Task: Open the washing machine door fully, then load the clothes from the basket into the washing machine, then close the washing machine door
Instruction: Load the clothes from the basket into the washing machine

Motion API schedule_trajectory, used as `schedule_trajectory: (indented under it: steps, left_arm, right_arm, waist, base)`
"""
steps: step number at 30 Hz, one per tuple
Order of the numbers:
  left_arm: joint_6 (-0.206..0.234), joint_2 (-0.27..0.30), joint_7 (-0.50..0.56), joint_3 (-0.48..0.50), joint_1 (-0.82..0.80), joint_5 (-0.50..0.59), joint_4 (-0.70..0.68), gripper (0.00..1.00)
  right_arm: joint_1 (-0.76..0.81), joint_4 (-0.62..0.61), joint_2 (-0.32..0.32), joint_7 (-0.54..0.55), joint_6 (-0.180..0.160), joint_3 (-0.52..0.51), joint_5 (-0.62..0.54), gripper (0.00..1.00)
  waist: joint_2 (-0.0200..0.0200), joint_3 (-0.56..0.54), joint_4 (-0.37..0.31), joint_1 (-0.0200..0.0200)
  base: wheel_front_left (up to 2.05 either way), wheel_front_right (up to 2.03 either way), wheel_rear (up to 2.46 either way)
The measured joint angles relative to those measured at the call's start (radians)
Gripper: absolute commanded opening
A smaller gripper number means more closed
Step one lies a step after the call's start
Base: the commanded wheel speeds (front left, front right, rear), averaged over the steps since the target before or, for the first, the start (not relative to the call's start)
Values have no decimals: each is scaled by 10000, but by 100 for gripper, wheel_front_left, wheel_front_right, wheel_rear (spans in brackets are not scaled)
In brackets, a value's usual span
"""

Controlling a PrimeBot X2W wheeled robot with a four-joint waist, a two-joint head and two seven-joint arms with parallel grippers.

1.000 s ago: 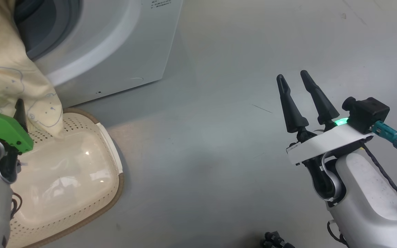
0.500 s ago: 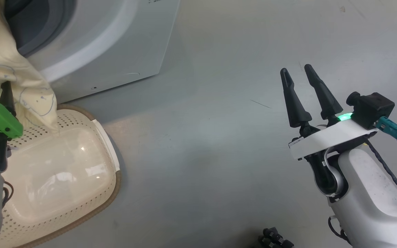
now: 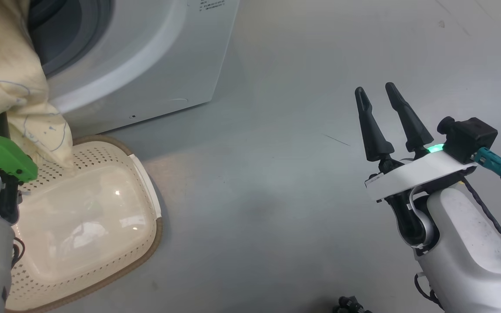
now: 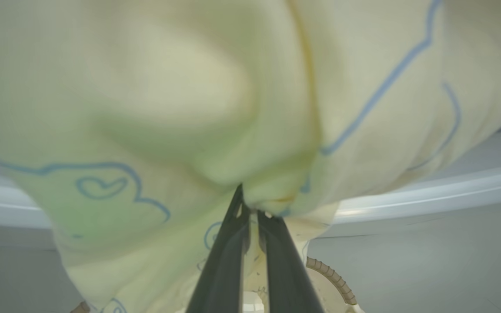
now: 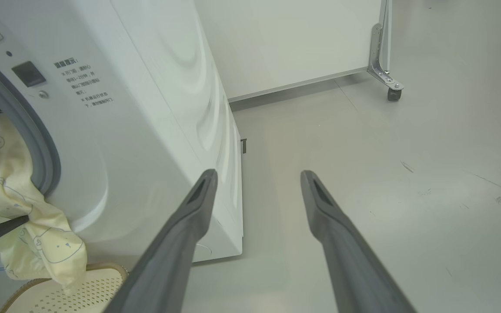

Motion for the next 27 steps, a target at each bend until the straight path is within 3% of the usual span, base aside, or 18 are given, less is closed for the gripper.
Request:
schedule_trajectory:
  steps: [15, 24, 27]
  left_arm:
    - [-182, -119, -1281, -746, 499, 161, -980, 0]
    - [-182, -161, -1442, -1127, 351, 105, -2387, 0]
    - [-182, 71, -1329, -1083, -169, 19, -2633, 0]
  right_arm:
    - [209, 157, -40, 0, 0, 69, 0, 100]
    - [303, 155, -82, 0, 0, 67, 13, 100]
    - [341, 82, -67, 0, 0, 280, 29, 100]
  waist:
    - [0, -738, 313, 0]
    - [0, -893, 431, 0]
    - [0, -811, 390, 0]
  base:
    - [0, 0, 0]
    - [0, 0, 0]
    - [0, 0, 0]
